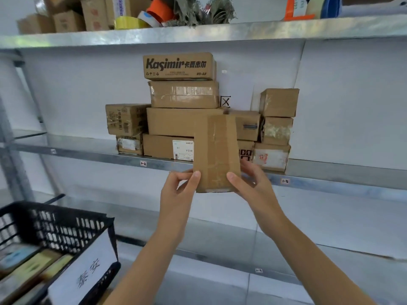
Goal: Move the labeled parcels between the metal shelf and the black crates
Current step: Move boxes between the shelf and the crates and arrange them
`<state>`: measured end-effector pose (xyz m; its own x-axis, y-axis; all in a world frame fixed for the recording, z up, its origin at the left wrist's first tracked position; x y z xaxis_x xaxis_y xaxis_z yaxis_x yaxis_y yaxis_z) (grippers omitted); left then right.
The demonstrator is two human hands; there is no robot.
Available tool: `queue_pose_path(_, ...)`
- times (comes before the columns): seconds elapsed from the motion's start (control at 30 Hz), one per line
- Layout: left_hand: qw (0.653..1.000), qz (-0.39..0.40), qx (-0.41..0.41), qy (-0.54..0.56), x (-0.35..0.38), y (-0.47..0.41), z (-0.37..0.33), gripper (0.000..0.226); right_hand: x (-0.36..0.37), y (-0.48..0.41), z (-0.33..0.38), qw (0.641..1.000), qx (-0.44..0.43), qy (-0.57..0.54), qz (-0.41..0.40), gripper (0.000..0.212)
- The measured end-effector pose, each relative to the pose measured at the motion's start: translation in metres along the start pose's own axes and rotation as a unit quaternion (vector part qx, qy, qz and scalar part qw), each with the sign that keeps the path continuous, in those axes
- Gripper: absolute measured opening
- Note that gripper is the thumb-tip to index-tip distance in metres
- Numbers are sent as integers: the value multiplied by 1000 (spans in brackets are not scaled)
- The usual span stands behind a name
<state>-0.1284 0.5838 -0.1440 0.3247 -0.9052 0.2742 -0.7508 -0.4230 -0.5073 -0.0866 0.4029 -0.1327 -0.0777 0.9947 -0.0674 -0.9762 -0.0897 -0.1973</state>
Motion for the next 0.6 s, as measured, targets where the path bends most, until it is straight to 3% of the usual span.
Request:
queue_pose_path(0.1,999,1,-22,-37,-14,12,18,21,16,4,-19,992,64,28,102,61)
queue_pose_path(0.17,998,4,-22,-61,-21,17,26,19,20,6,-25,987,96,36,125,61)
queue_pose_path(0.27,996,1,14,-93,-30,20,26,9,25,5,-29,985,98,43,134,58)
queue_pose_path(0.37,990,21,58,-128,-35,18,20,23,29,8,-30,986,83,62,131,66)
queue_pose_path(0.47,985,38,56,-161,-38,12,16,35,31,9,-28,987,61,68,130,81)
queue_pose_path(0.6,988,44,27,-145,-32,11,19,36,32,10,-22,992,41,50,110,77)
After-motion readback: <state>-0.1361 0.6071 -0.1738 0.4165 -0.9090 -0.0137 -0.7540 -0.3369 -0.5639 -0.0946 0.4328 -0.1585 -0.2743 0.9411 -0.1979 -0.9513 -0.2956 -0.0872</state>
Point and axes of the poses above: each hand's wrist, its own y-axis away from the middle knuckle, its own x-axis out of the palm, z = x × y, the point moved 5 cm from there along -y, towards the middle knuckle, and after that the axes turned 9 degrees about x, right-handed, at the moved point
